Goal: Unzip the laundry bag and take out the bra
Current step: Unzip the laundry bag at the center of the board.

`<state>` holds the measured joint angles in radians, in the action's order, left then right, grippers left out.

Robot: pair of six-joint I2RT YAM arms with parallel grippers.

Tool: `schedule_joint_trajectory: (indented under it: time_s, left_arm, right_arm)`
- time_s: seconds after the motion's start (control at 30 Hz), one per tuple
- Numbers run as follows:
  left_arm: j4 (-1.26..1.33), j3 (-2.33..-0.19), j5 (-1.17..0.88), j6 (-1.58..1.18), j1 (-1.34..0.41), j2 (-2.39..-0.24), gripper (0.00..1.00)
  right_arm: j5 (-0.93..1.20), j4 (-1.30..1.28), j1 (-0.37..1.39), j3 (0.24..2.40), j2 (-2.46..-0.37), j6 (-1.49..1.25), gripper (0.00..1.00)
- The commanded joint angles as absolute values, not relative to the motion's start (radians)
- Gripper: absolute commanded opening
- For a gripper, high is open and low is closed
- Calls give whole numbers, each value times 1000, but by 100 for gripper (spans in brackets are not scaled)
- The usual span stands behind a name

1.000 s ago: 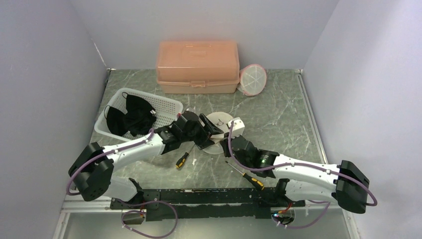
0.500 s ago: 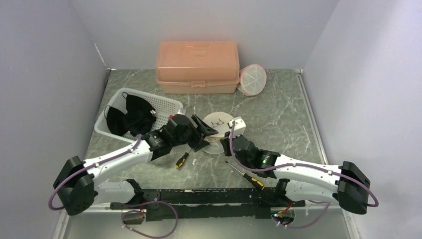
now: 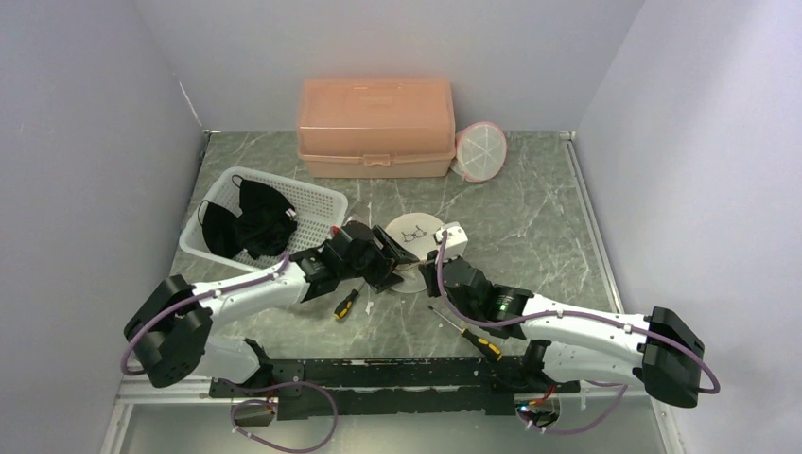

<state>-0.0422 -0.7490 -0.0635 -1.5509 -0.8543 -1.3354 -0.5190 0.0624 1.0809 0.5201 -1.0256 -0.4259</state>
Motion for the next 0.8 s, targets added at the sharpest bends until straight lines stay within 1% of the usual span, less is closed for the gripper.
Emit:
schedule_joint_trajectory:
  time_s: [0.0,0.1,0.17,0.3,0.4,0.6,0.63,0.77]
  left_arm:
    - [29,-806,-63,-1559,-859,-1371,71]
    - [57,-804,-53,-1564,-858,-1393,69]
    - [69,-804,-51,-1562,-857,-1402,64]
    - [90,-789,-48,-1561,-854,-1403,51]
    - [97,-776,-44,-1554,-849,-1395,38]
    - [50,-778,-46,-1487,-829,-1354,5]
    - [51,-772,-56,-1477,-821,-1350,3]
    - [69,-750,-124,-1434,-778,-1335,3]
  right_arm:
    - [-523,102,1083,522,-1006,-415,0]
    - [-516,104,1083,515,-1003,-417,0]
    - [-511,104,1083,508,-1001,-416,0]
    - [-509,98,1084,495,-991,-420,0]
    - [-511,92,1083,485,-978,-413,0]
    - [-538,86,1081,453,-932,-367,0]
    - [-545,82,1077,449,-927,-362,0]
    - [-559,45,1030,454,-943,-384,0]
